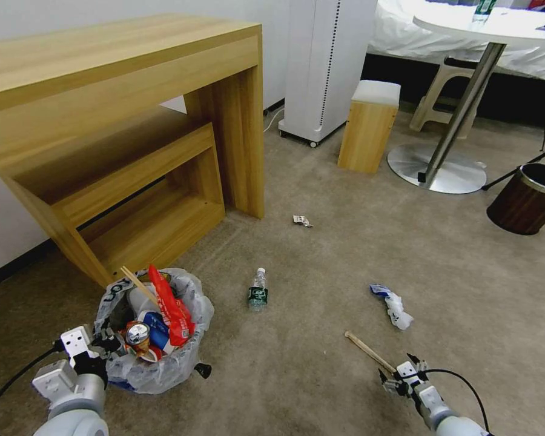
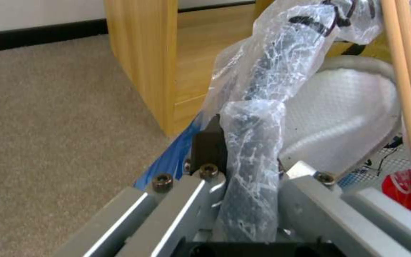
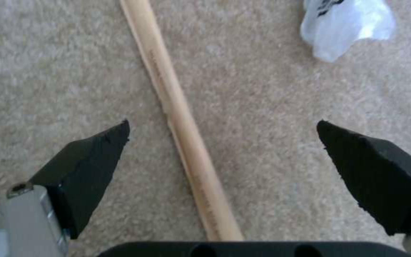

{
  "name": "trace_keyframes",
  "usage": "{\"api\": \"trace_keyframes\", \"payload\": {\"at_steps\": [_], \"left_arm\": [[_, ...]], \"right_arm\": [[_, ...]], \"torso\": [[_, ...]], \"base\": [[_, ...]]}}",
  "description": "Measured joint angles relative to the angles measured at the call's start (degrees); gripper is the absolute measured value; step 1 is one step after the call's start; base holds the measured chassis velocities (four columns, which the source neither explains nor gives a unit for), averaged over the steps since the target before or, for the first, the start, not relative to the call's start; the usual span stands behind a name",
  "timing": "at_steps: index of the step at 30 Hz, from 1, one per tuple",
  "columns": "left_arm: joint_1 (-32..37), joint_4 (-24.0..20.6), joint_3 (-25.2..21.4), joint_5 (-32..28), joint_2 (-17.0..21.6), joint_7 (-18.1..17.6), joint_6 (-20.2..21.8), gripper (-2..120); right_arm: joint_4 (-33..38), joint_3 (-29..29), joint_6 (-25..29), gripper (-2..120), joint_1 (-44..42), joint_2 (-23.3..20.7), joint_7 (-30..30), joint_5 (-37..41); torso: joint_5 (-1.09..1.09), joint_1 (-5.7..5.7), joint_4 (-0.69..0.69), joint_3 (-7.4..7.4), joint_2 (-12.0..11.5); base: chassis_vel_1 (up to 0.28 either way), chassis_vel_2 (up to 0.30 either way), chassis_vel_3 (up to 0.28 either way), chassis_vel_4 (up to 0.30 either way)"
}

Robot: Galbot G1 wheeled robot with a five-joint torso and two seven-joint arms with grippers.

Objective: Pick up the trash bin and place the garbage on the floor into it.

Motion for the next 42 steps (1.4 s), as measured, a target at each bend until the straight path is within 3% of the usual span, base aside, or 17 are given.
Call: {"api": "trace_keyframes", "payload": {"at_steps": [13, 21, 35, 39, 42], "left_arm": [[0.01, 0.15, -0.18, -0.19, 0.22, 0.02, -0.19, 1], [-0.12, 0.41, -0.15, -0.2, 0.23, 0.02, -0.2, 1], [0.5, -0.94, 0.12, -0.27, 0.17, 0.06, -0.62, 1], [0.78, -1.82, 0.28, -0.34, 0.05, 0.23, -0.68, 1], [0.65, -1.84, 0.28, -0.42, 0.04, 0.25, -0.7, 1]], "right_arm": [[-3.75, -0.64, 0.4, 99, 1.75, 2.4, -0.44, -0.59], [-3.83, 0.83, 0.9, 85, 1.39, 2.1, -0.46, -0.7], [-6.27, 0.92, 1.4, 82, 1.36, 4.35, -0.45, -2.01], [-7.11, 0.38, 1.79, 75, 1.79, 5.16, -0.39, -2.63], [-6.8, 0.21, 1.82, 61, 1.75, 5.19, -0.42, -2.77]], "torso": [[0.0, 0.0, 0.02, 0.0, 0.0], [0.0, 0.0, 0.01, 0.0, 0.0], [-0.07, 0.0, -0.01, -0.01, 0.0], [-0.06, -0.01, -0.02, -0.01, 0.01], [0.01, -0.01, 0.01, -0.01, 0.01]], "base": [[0.0, 0.0, 0.0, 0.0], [0.0, 0.0, 0.0, 0.0], [0.0, 0.0, 0.0, 0.0], [0.0, 0.0, 0.0, 0.0], [0.0, 0.0, 0.0, 0.0]]}}
